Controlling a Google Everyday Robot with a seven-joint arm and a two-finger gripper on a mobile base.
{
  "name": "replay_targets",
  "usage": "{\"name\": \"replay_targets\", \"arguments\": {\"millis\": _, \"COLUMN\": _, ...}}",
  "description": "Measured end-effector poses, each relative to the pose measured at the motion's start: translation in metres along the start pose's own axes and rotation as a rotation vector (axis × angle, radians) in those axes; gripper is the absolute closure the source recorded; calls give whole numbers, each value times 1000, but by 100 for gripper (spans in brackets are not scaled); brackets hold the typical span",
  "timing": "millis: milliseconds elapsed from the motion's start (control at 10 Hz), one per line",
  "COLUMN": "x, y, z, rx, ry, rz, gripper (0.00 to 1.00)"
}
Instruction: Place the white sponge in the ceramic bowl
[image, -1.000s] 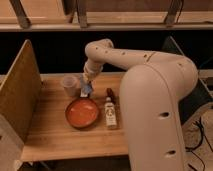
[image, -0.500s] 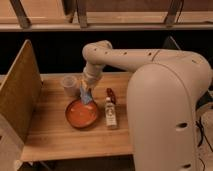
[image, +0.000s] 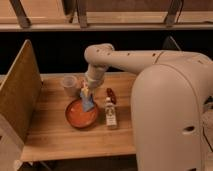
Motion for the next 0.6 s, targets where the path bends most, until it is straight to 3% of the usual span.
{"name": "replay_targets", "arguments": {"millis": 400, "x": 0, "y": 0, "z": 0, "rx": 0, "ry": 0, "rz": 0, "gripper": 30}}
{"name": "replay_targets", "arguments": {"millis": 600, "x": 0, "y": 0, "z": 0, "rx": 0, "ry": 0, "rz": 0, "gripper": 20}}
